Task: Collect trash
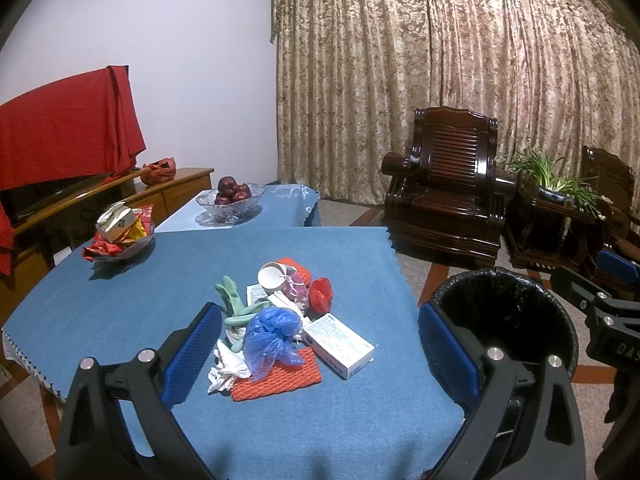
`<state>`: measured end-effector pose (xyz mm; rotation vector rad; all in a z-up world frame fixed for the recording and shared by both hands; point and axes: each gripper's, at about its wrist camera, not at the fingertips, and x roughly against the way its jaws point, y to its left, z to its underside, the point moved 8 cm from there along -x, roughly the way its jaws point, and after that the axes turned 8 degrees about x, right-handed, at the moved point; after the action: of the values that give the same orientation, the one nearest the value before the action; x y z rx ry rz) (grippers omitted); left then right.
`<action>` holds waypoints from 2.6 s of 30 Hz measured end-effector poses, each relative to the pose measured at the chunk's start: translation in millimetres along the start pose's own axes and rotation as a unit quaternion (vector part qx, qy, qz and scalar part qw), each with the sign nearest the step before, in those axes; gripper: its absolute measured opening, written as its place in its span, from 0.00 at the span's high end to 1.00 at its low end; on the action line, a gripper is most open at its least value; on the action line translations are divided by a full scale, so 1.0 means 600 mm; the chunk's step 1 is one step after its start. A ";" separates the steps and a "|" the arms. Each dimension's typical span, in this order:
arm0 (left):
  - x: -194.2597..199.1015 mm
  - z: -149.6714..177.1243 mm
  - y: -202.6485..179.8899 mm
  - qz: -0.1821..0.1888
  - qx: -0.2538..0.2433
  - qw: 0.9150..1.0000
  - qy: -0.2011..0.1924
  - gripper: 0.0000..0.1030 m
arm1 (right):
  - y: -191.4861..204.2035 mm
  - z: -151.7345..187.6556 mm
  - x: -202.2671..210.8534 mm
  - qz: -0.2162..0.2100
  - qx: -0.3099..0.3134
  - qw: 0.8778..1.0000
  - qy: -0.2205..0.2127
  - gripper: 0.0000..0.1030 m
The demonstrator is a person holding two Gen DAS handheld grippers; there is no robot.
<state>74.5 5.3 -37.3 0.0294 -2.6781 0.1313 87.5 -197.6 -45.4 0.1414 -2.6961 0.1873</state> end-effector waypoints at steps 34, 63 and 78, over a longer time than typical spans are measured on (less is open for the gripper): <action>0.001 0.000 -0.001 0.000 0.000 1.000 0.000 0.06 | -0.005 0.002 -0.002 0.000 -0.001 1.000 -0.001 0.05; -0.002 0.002 0.011 -0.004 0.003 1.000 0.003 0.06 | 0.023 0.003 -0.031 -0.016 -0.003 1.000 0.007 0.05; -0.079 0.042 0.190 -0.091 0.019 0.996 0.015 0.06 | 0.161 0.015 -0.173 -0.116 0.016 0.993 0.034 0.05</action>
<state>100.8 116.0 -90.6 0.2805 -2.6274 0.1248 164.9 -96.5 -108.3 0.4474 -2.5828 0.1618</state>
